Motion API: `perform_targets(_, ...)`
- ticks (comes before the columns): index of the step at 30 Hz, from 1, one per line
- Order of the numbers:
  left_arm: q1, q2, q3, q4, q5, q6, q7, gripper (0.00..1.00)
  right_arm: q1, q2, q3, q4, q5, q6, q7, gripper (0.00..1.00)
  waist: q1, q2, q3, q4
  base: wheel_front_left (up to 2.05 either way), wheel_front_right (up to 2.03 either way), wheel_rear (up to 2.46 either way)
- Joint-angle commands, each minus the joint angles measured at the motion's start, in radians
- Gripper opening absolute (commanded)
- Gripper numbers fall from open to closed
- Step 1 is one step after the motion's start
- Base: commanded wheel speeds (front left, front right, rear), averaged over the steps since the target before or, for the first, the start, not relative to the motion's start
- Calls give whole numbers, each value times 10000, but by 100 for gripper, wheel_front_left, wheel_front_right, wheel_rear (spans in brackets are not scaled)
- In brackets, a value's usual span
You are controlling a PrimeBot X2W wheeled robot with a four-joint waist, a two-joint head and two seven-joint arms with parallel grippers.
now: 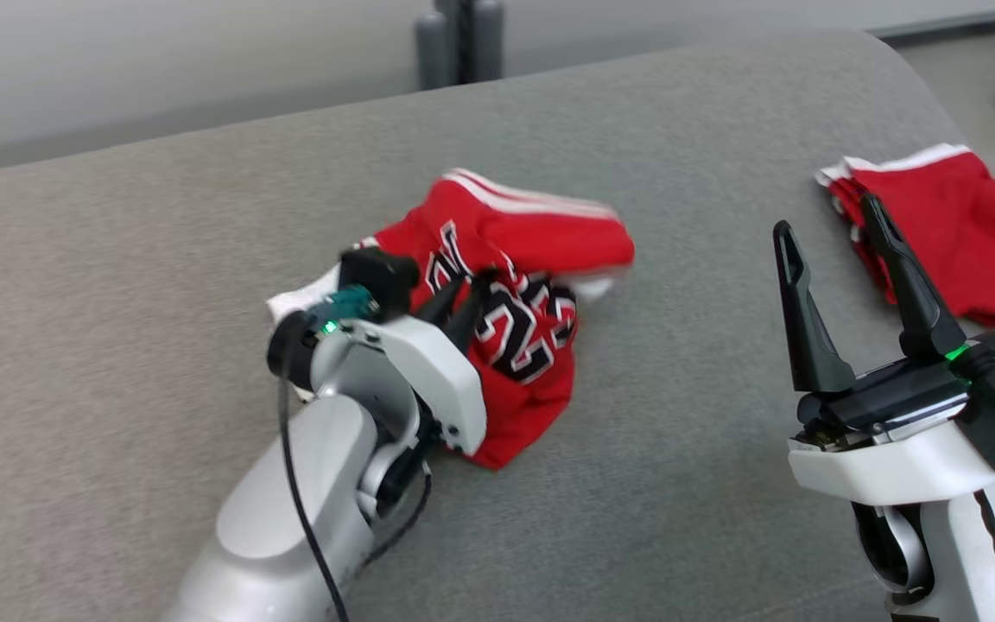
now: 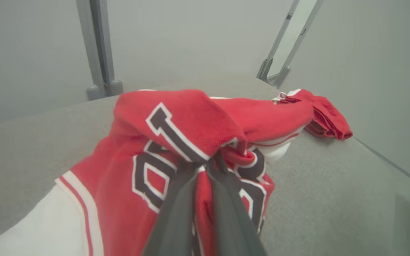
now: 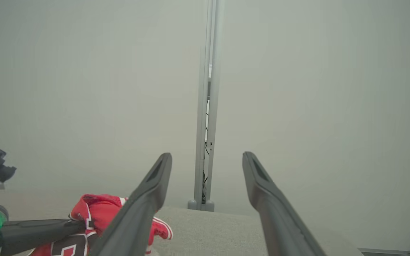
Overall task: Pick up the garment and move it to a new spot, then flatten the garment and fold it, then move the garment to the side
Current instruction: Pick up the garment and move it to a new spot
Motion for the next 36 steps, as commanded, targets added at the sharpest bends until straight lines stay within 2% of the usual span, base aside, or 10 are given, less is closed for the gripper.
perform_targets(1, -12, 37, -212, 171, -113, 85, -129, 0, -73, 15, -36, -36, 52, -3, -17, 100, 0, 0, 292, -475, 0, 0, 0)
perform_targets(2, -35, 47, -427, 337, -178, 153, -229, 0, -64, 39, -68, -39, 63, -3, -17, 100, 0, 0, 318, -553, 0, 0, 0)
perform_targets(3, -94, 49, -613, 496, -220, 230, -369, 84, -54, 61, -69, -37, 61, -3, -17, 100, 0, 0, 339, -616, 0, 0, 0)
perform_targets(4, -151, 52, -753, 645, -323, 323, -463, 100, -47, 76, -104, -35, 60, -3, -17, 100, 0, 0, 350, -657, 0, 0, 0)
perform_targets(7, -347, 46, -911, 967, -499, 437, -992, 100, -8, 122, -150, -3, 55, -3, -17, 100, 0, 0, 301, -701, 0, 0, 0)
perform_targets(13, -642, 142, -238, 1227, -829, 680, -2319, 100, 196, 165, -342, 17, 35, -3, -17, 100, 0, 0, -60, -310, 0, 0, 0)
perform_targets(18, -352, 707, 471, 790, -757, 983, -3018, 100, 324, 92, -249, 54, 5, -3, -17, 100, 0, 0, -482, 243, 0, 0, 0)
perform_targets(26, 1652, 1602, 1537, -816, -109, 1296, -3216, 100, 797, -117, 27, 167, -117, -3, -17, 100, 0, 0, -1263, 914, 0, 0, 0)
perform_targets(30, 3414, 1444, 2260, -1969, 134, 1246, -3218, 100, 1183, -150, -33, 261, -201, -3, -17, 100, 0, 0, -1669, 1185, 0, 0, 0)
perform_targets(36, 5354, 632, 3367, -3179, 706, 1231, -3221, 100, 1601, -37, -56, 335, -212, -3, -17, 100, 0, 0, -1940, 1396, 0, 0, 0)
